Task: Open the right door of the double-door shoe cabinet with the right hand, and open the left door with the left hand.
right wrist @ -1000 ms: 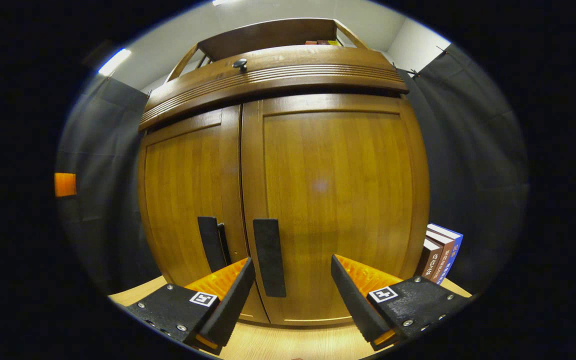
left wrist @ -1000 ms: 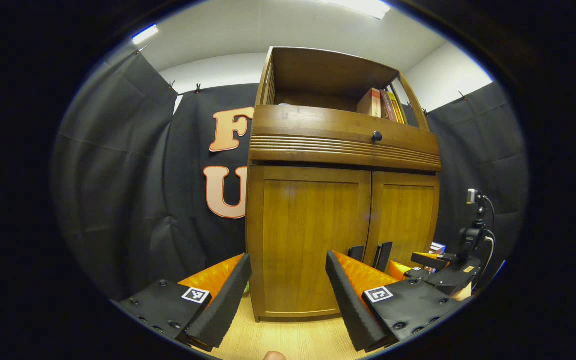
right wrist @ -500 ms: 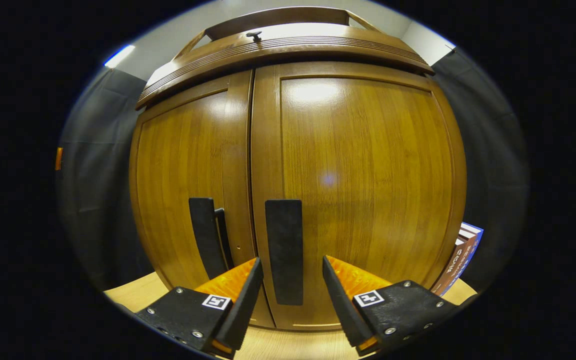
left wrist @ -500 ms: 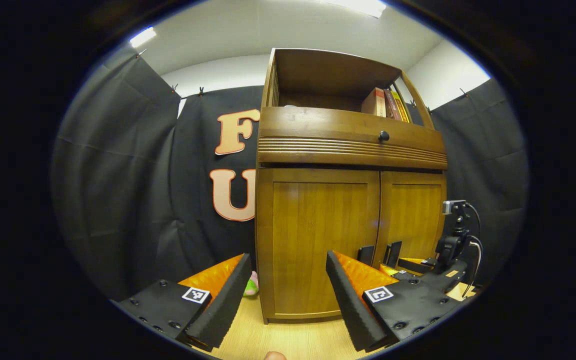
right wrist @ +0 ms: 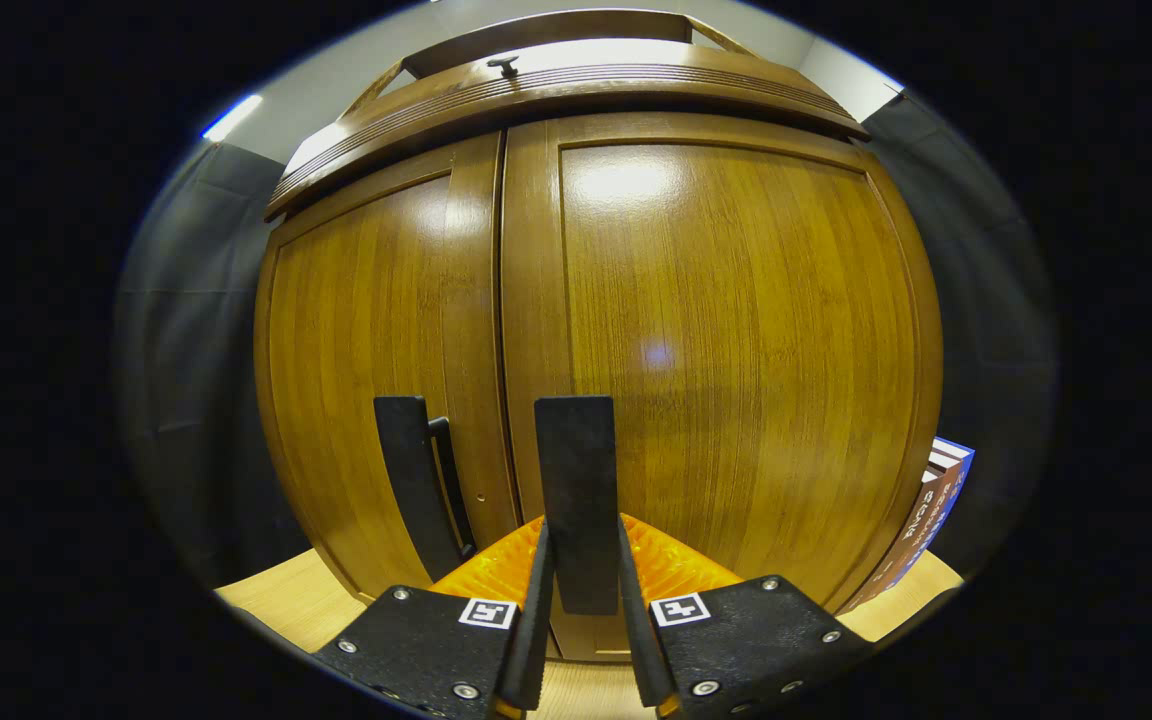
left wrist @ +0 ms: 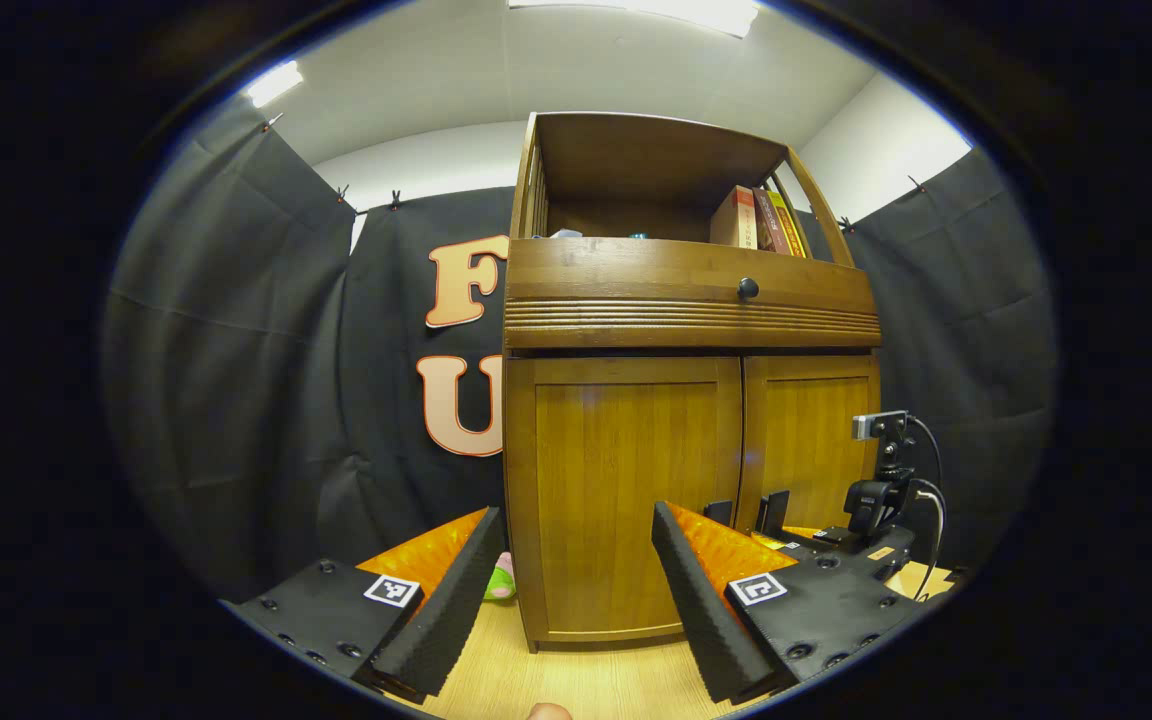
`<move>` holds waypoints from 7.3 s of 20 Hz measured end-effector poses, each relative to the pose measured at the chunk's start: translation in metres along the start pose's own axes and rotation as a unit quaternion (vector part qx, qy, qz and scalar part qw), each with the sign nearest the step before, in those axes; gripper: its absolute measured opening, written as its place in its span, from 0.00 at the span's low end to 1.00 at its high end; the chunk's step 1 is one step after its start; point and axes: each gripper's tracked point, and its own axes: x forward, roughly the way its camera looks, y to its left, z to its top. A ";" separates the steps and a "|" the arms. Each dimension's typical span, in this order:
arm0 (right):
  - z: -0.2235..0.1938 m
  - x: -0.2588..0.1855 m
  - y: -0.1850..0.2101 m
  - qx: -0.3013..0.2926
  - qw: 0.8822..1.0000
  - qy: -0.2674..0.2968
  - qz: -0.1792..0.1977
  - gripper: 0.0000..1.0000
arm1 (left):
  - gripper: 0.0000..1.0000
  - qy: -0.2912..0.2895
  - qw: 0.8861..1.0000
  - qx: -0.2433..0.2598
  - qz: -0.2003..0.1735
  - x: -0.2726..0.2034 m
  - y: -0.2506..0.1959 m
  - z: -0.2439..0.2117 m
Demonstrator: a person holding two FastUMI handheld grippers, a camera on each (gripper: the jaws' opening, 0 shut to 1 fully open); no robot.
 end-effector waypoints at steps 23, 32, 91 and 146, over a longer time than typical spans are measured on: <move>0.001 -0.148 -0.042 0.008 0.999 -0.005 0.047 0.31 | 0.95 0.011 1.000 -0.009 -0.004 -0.004 -0.016 -0.009; 0.003 -0.191 -0.075 -0.002 1.000 -0.004 0.025 0.31 | 0.95 0.012 1.000 -0.010 -0.024 -0.007 -0.043 -0.010; 0.093 -0.323 -0.294 -0.039 0.974 -0.087 -0.206 0.86 | 0.80 0.088 0.994 -0.016 -0.060 0.189 -0.151 -0.136; 0.120 -0.315 -0.134 -0.049 0.990 -0.103 -0.080 0.92 | 0.26 0.109 0.990 -0.007 -0.086 -0.008 -0.029 -0.110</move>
